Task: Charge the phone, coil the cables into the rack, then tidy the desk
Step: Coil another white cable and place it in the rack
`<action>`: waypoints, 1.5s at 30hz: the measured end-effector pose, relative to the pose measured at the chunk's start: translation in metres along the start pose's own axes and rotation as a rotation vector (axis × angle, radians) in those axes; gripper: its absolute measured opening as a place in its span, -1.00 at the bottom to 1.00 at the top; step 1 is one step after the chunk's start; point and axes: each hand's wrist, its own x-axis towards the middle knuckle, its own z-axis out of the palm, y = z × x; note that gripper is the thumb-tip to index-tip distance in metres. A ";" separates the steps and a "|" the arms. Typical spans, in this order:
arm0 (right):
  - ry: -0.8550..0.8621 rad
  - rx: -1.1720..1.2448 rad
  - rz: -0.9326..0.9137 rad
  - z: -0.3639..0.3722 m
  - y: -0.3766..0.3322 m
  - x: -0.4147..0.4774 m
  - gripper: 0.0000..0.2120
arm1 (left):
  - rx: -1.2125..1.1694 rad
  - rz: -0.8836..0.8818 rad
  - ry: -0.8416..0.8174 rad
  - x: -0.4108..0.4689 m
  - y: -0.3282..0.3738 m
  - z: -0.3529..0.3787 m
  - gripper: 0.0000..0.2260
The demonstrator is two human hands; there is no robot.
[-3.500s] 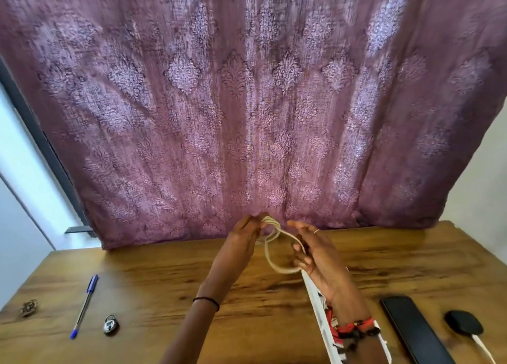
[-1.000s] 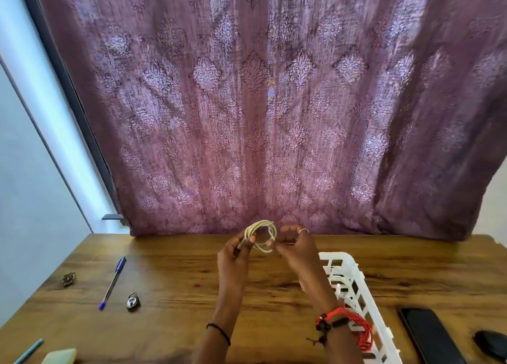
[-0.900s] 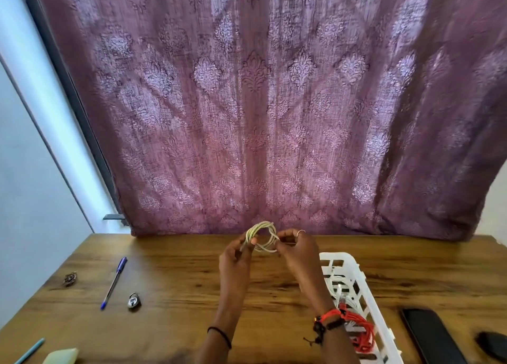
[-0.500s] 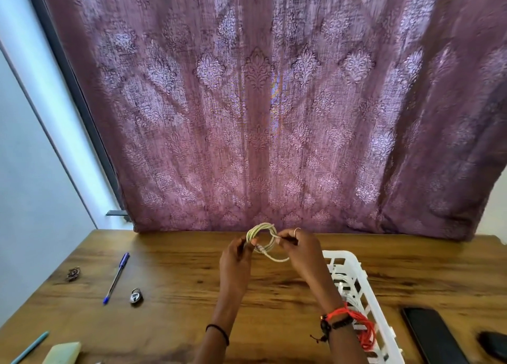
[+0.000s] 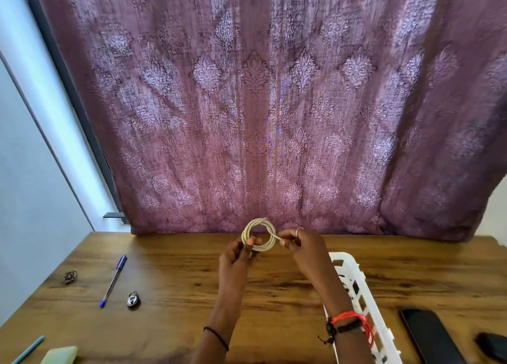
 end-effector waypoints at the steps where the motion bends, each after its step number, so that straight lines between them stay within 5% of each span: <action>1: 0.076 -0.018 0.004 0.003 0.000 0.002 -0.86 | -0.085 -0.040 0.004 -0.002 0.000 0.002 -0.86; 4: 0.297 -0.089 0.036 0.012 0.001 0.005 -0.89 | -0.274 -0.138 0.023 -0.007 0.001 0.009 -0.83; 9: 0.343 -0.096 0.052 0.026 -0.015 -0.004 -0.75 | -0.469 -0.182 0.049 -0.010 0.001 0.017 -0.83; 13: 0.344 -0.032 0.047 0.033 -0.027 -0.011 -0.56 | -0.492 -0.148 0.055 -0.011 0.001 0.016 -0.83; 23: 0.383 0.062 0.141 0.037 -0.023 -0.008 -0.71 | -0.513 -0.194 0.016 -0.018 -0.002 0.020 -0.84; 31: 0.397 0.116 0.060 0.038 -0.025 -0.012 -0.60 | -0.422 -0.157 0.030 -0.016 0.000 0.023 -0.81; 35: 0.318 0.286 -0.034 0.046 -0.027 -0.013 -0.55 | -0.368 -0.185 0.148 -0.012 -0.003 0.015 -0.78; 45: -0.213 0.647 -0.073 0.034 -0.037 -0.017 -0.51 | -0.179 -0.216 0.093 -0.006 0.010 -0.012 -0.81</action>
